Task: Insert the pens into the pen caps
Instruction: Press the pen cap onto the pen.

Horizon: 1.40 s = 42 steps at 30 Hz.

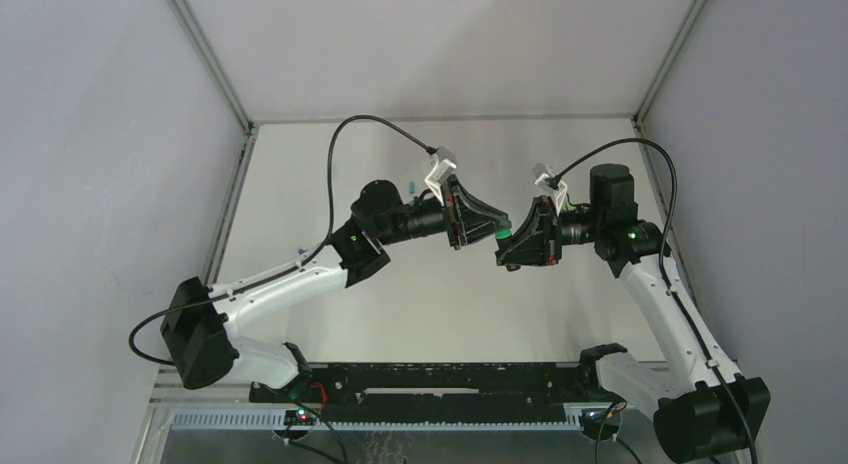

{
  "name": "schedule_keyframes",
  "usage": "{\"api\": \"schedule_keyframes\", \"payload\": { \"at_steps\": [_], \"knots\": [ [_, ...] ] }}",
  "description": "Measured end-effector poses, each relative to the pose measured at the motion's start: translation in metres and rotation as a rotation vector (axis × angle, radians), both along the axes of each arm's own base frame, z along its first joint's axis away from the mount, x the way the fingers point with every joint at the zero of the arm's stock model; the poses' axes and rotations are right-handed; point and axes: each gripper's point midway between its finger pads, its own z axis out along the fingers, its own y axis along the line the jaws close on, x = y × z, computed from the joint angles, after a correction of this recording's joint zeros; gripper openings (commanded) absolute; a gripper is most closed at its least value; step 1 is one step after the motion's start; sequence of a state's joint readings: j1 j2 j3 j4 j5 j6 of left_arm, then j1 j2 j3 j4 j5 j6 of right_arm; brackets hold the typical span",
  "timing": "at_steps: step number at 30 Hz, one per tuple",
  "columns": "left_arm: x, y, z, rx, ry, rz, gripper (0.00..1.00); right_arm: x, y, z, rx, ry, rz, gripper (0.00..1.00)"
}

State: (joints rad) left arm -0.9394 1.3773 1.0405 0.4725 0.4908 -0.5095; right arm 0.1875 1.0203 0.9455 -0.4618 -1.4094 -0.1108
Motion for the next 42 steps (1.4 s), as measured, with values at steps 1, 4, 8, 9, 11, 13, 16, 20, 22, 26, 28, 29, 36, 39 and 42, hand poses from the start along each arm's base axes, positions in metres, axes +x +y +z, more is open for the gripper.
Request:
{"api": "schedule_keyframes", "payload": {
  "at_steps": [1,4,8,9,11,13,16,20,22,26,28,29,36,39,42],
  "knots": [
    [0.000,0.000,-0.001,0.004,-0.005,-0.001,0.00,0.002,-0.002,0.000,-0.008,0.001,-0.017,0.00],
    [0.000,0.000,-0.005,0.014,-0.012,0.000,0.00,0.004,-0.004,-0.003,-0.040,-0.004,-0.055,0.00],
    [0.001,-0.001,-0.013,0.023,-0.001,0.000,0.00,0.007,-0.007,-0.009,-0.105,-0.020,-0.109,0.00],
    [0.001,-0.002,-0.014,0.019,0.006,-0.002,0.00,0.007,-0.008,-0.010,-0.118,-0.017,-0.119,0.00],
    [0.001,-0.004,-0.016,0.011,0.027,-0.006,0.00,0.007,-0.010,-0.012,-0.137,-0.005,-0.133,0.00],
    [0.000,-0.004,-0.019,0.008,0.041,-0.014,0.00,0.004,-0.011,-0.013,-0.137,0.018,-0.132,0.00],
    [-0.002,-0.002,-0.016,-0.006,0.029,-0.016,0.00,0.001,-0.010,-0.008,-0.106,0.056,-0.104,0.00],
    [-0.011,0.001,-0.005,-0.037,-0.017,-0.039,0.00,-0.008,-0.005,0.006,-0.032,0.068,-0.022,0.00],
    [-0.017,0.000,0.001,-0.055,-0.042,-0.060,0.00,-0.012,-0.005,0.012,-0.006,0.053,0.010,0.00],
    [-0.023,-0.001,-0.002,-0.047,-0.059,-0.089,0.00,-0.015,-0.005,0.008,-0.050,-0.001,-0.020,0.00],
    [-0.019,-0.002,-0.008,-0.011,-0.055,-0.070,0.00,-0.009,-0.008,0.003,-0.114,-0.023,-0.079,0.00],
    [-0.014,-0.004,-0.012,0.019,-0.044,-0.053,0.00,-0.004,-0.010,-0.001,-0.150,-0.030,-0.116,0.00],
    [0.001,-0.014,-0.029,0.070,0.015,0.014,0.00,0.005,-0.019,-0.010,-0.191,0.075,-0.192,0.00],
    [-0.006,-0.009,-0.018,-0.015,0.028,0.006,0.00,-0.004,-0.013,0.001,-0.113,0.116,-0.123,0.00],
    [-0.014,-0.004,-0.001,-0.113,0.033,-0.018,0.00,-0.012,-0.007,0.016,-0.046,0.108,-0.049,0.00]
  ]
}}
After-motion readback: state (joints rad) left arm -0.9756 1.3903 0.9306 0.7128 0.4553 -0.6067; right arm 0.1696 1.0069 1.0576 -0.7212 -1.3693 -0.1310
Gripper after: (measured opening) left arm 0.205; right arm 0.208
